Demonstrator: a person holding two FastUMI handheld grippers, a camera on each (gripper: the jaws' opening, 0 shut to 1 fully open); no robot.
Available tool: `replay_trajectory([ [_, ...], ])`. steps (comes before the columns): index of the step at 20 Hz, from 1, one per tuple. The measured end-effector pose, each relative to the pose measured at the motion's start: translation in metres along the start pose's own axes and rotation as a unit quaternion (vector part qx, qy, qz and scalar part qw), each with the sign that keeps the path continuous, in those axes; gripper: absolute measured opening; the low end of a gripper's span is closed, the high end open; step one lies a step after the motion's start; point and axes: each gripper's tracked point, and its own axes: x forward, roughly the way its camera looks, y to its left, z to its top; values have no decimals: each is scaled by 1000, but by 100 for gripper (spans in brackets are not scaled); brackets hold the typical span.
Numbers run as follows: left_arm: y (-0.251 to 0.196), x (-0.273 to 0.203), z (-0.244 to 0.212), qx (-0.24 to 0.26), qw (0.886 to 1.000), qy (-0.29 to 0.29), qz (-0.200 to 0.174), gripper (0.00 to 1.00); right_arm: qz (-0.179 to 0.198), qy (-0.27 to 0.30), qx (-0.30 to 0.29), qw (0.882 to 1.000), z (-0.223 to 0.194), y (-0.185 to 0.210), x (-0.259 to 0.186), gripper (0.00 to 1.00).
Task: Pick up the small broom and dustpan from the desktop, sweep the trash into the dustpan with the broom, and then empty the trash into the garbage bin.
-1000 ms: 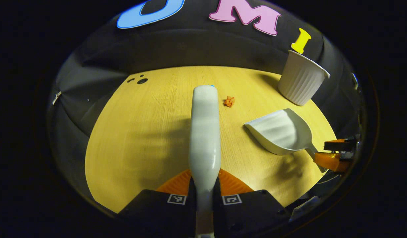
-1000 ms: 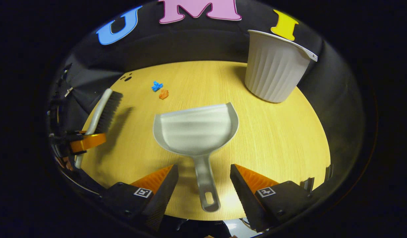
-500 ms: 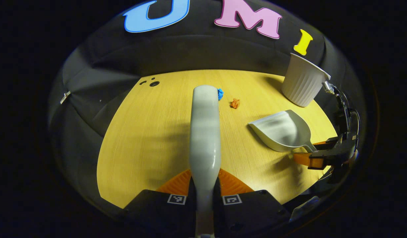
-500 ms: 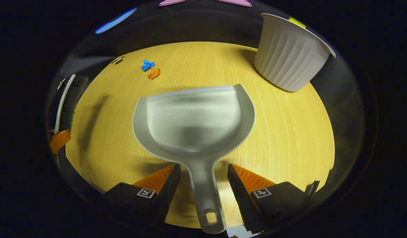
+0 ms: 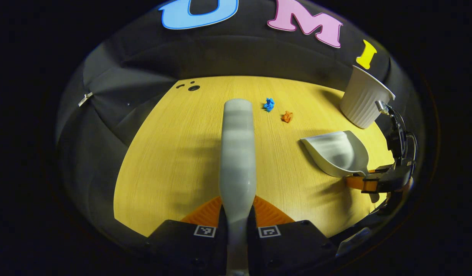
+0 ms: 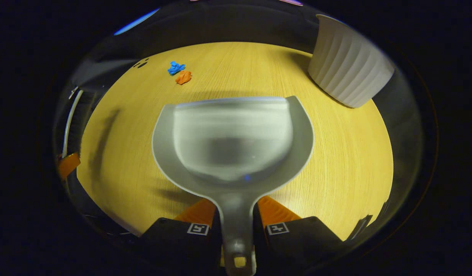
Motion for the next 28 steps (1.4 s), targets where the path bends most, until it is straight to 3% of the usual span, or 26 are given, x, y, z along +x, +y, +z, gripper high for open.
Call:
replay_trajectory([
  [1, -1, 1, -2, -5, 1000, 4, -1, 24, 4, -1, -1, 1000, 1, -1, 0, 36],
  [5, -3, 12, 2, -8, 1000, 17, 0, 26, 27, -4, -13, 1000, -1, -3, -2, 37],
  [11, 12, 46, 54, 22, 1000, 18, -4, 25, 32, -21, -62, 997, 2, -18, -15, 36],
  [16, 10, 89, 85, 80, 996, 38, -7, 25, 29, -51, -117, 991, 17, -37, -27, 35],
  [17, 8, 98, 90, 85, 995, 43, -9, 25, 33, -54, -121, 991, 21, -38, -30, 39],
  [21, 0, 137, 126, 112, 993, 48, -3, 25, 43, -62, -154, 985, 31, -44, -36, 35],
  [23, -4, 153, 146, 141, 989, 47, -3, 24, 53, -55, -167, 983, 31, -46, -33, 39],
  [24, -5, 162, 155, 166, 985, 46, -1, 25, 57, -50, -171, 982, 29, -49, -32, 35],
  [28, -20, 191, 182, 266, 963, 38, -7, 25, 71, -30, -189, 979, 21, -57, -24, 35],
])
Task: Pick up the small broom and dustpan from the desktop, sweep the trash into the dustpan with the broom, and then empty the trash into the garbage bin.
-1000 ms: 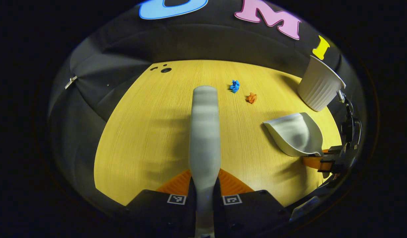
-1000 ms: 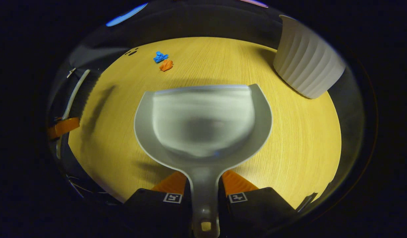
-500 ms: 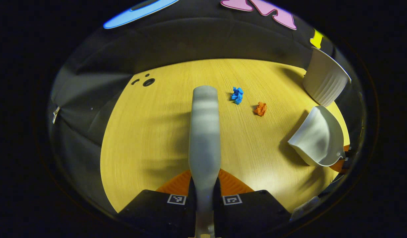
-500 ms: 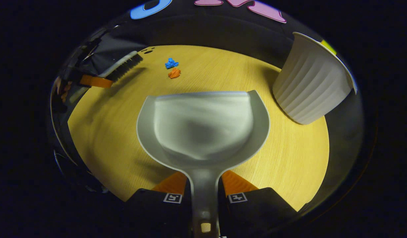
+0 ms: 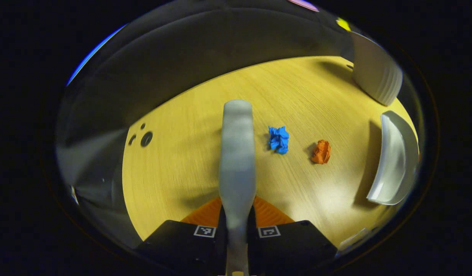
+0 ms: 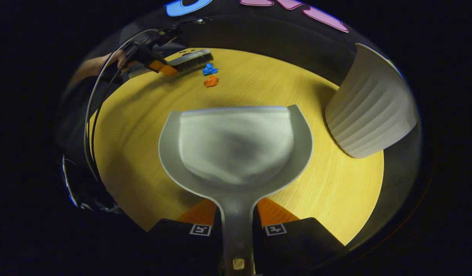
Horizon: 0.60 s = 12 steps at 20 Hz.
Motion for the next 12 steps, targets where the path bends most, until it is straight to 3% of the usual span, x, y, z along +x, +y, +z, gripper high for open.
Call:
replay_trajectory([
  [6, -47, 10, 8, 101, 992, 17, -75, 26, 17, 16, -19, 1000, -13, -5, 6, 35],
  [7, -56, 6, 5, 113, 990, 20, -79, 26, 20, 18, -20, 999, -15, -5, 8, 39],
  [8, -68, 2, 2, 117, 990, 23, -81, 26, 22, 18, -20, 999, -10, -4, 6, 35],
  [12, -121, -13, -13, 103, 988, 38, -105, 26, 25, 17, -33, 999, -18, -4, 5, 35],
])
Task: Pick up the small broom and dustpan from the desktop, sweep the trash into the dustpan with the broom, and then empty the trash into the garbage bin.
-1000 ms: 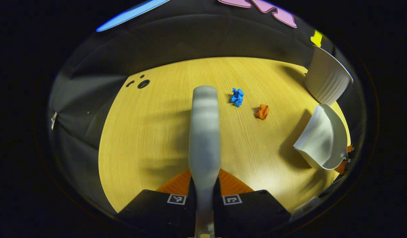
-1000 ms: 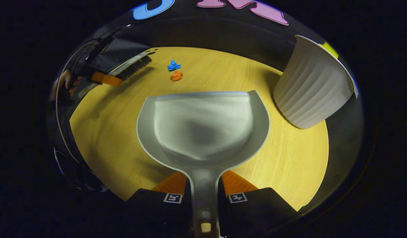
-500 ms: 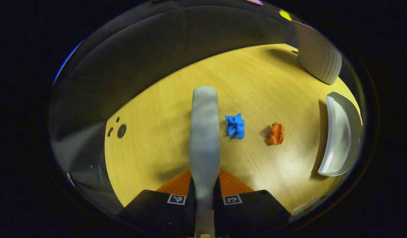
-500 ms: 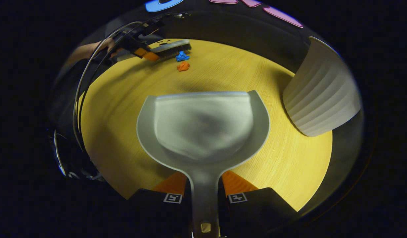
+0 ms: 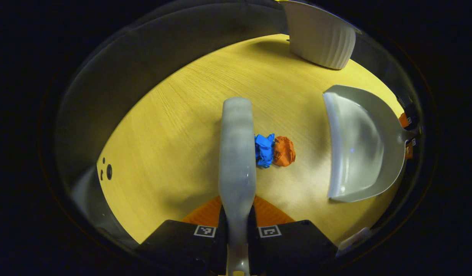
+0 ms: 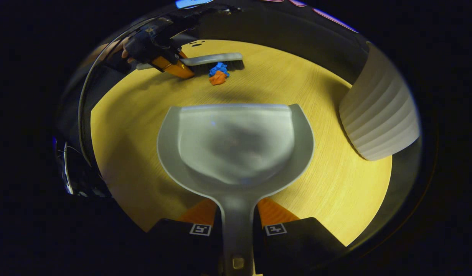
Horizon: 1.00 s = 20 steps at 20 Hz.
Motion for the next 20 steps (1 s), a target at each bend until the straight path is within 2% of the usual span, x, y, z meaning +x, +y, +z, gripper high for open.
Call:
replay_trajectory([
  [5, -62, -12, -7, 18, 998, 8, -54, 26, 4, -3, -22, 1000, -1, -1, 0, 35],
  [10, -129, -28, -18, -31, 990, 21, -139, 29, 10, -8, -45, 999, -1, -4, 1, 36],
  [11, -137, -33, -21, -36, 987, 23, -153, 26, 11, -13, -49, 999, 1, -5, 1, 40],
  [12, -147, -38, -24, -41, 985, 26, -165, 26, 12, -17, -50, 999, 1, -4, 3, 35],
  [15, -152, -49, -34, -60, 987, 15, -148, 26, 17, -25, -45, 999, 1, -4, 4, 36],
  [18, -158, -62, -35, -110, 985, -7, -131, 26, 15, -31, -48, 998, -6, -9, 14, 35],
  [19, -151, -66, -34, -127, 984, -16, -123, 24, 14, -33, -50, 998, -7, -11, 17, 32],
  [20, -149, -69, -33, -141, 983, -24, -117, 28, 15, -33, -51, 998, -9, -13, 20, 35],
])
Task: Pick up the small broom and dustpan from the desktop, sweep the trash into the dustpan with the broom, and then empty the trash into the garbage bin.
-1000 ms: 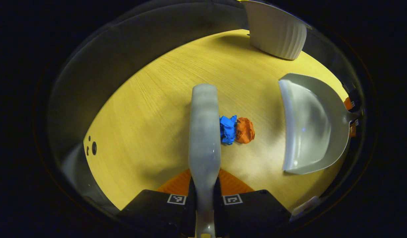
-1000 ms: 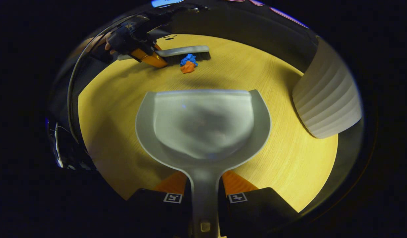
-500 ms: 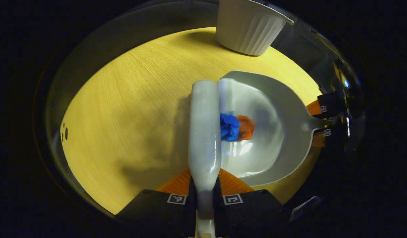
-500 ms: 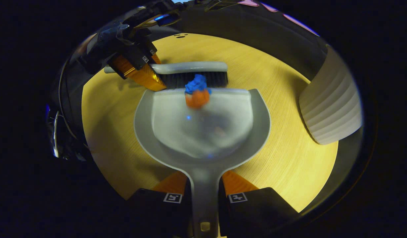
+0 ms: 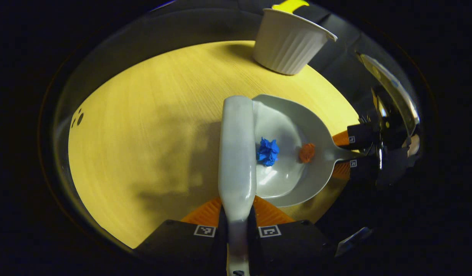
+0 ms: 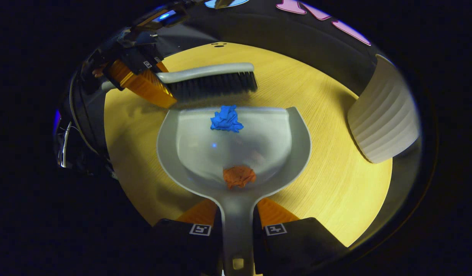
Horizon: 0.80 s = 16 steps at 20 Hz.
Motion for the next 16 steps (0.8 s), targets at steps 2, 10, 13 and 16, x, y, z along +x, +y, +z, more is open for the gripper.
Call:
replay_trajectory([
  [2, 2, -6, -2, -19, 999, -22, 22, 26, 2, -1, 3, 1000, -3, -6, 7, 39],
  [10, 22, -47, -50, -86, 990, -65, 91, 24, -15, -8, 13, 1000, -12, -87, -25, 35],
  [13, 14, -48, -61, -80, 990, -64, 93, 26, -22, -9, 35, 999, -11, -94, -74, 39],
  [16, 9, -39, -69, -92, 990, -65, 87, 24, -24, -1, 51, 998, -11, -102, -121, 35],
])
